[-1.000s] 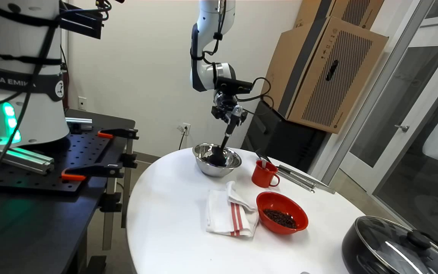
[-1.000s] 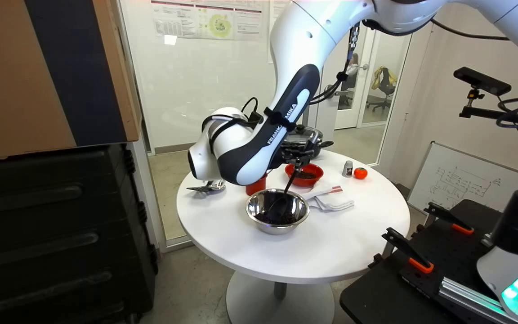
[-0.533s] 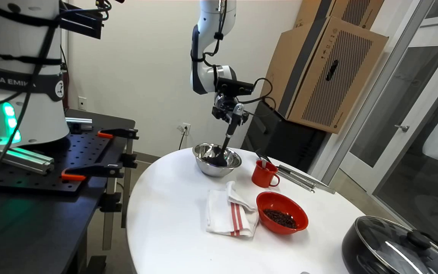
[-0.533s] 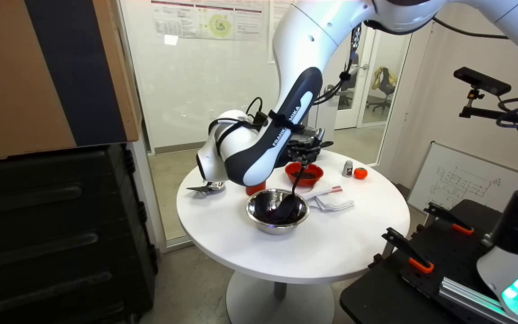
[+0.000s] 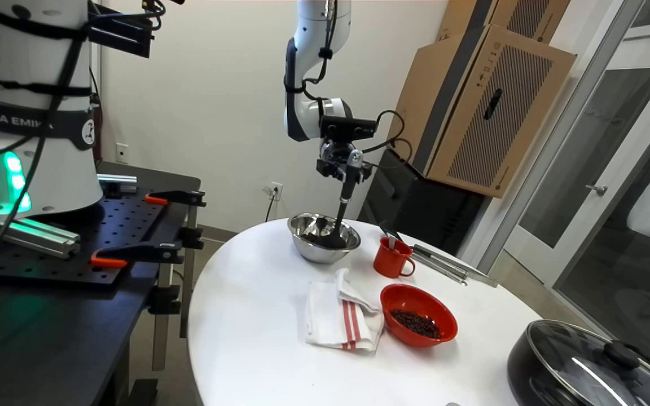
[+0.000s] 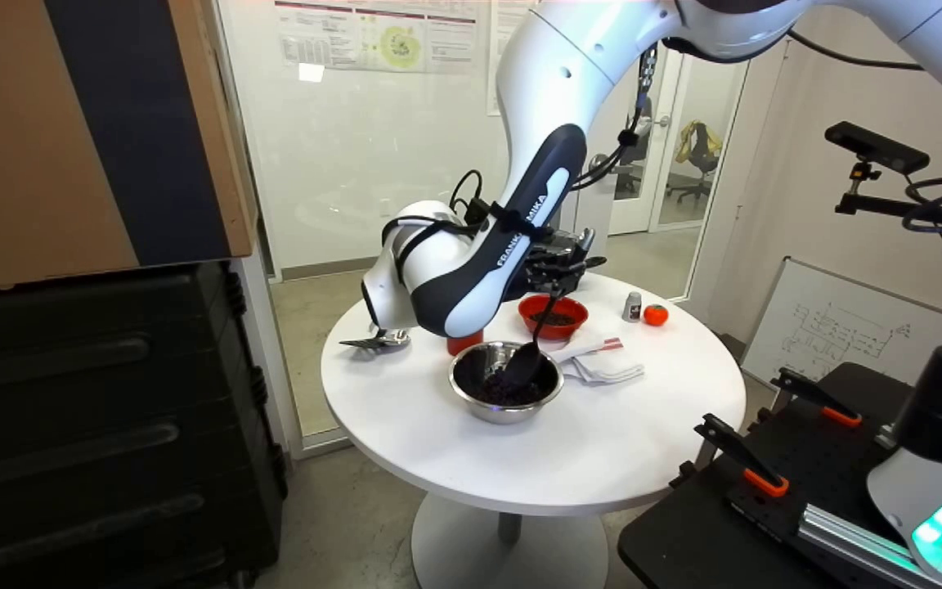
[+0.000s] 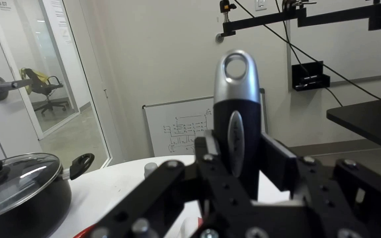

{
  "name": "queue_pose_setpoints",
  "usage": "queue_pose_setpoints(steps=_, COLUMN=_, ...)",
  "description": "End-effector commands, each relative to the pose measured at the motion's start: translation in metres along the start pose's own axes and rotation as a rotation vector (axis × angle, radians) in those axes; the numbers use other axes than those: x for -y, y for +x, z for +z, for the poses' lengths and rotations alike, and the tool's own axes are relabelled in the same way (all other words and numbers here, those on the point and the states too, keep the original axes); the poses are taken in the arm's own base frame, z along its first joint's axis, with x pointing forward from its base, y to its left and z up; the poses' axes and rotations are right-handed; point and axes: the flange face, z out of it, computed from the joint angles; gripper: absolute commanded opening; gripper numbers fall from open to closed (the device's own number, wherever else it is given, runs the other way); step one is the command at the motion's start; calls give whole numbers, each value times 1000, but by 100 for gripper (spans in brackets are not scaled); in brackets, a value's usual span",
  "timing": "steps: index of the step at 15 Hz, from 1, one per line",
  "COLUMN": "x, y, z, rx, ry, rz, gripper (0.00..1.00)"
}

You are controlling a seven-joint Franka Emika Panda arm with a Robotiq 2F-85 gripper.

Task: Use the black ladle to stir the contents in the silver bowl

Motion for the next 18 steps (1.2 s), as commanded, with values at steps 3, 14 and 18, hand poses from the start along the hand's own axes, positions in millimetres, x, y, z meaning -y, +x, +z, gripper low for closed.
queue_pose_setpoints(steps=3, x=8, y=-2, z=-17, rx=-9, ry=-28, rz=62, gripper=8)
queue_pose_setpoints(steps=14, x=28, y=-3, z=-43, rx=-85, ry=-81, rz=52, gripper=8)
queue_pose_setpoints(steps=18, x=34, y=-12, z=-40, rx=-80, ry=-110, rz=-36, gripper=8)
